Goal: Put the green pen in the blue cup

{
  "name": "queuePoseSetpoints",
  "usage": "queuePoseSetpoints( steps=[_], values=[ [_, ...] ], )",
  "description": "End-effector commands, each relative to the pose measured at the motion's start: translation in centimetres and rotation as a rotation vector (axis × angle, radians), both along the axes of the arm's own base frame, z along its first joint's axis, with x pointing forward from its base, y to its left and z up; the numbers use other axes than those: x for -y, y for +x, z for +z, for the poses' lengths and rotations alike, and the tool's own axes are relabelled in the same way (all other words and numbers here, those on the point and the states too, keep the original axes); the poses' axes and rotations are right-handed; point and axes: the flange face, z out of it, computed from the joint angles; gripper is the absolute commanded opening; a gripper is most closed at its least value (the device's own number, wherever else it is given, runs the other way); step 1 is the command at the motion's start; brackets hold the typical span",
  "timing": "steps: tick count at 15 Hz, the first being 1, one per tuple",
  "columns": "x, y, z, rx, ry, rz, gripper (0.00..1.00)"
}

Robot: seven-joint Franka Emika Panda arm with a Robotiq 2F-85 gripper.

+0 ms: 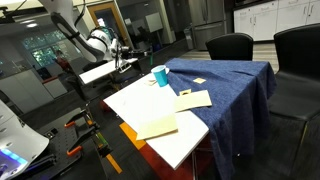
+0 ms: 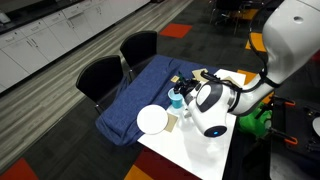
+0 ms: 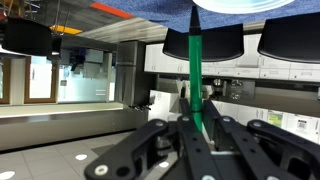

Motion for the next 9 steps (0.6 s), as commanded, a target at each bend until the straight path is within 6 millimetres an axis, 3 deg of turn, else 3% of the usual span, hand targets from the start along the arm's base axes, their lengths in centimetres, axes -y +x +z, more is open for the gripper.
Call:
queuePoseSetpoints(
  steps=[1, 9],
  values=[
    [0.0, 0.6, -1.0, 0.03, 0.022, 0.008, 0.05],
    [-0.8, 1.4, -2.9, 0.038, 0.039, 0.024, 0.05]
  ],
)
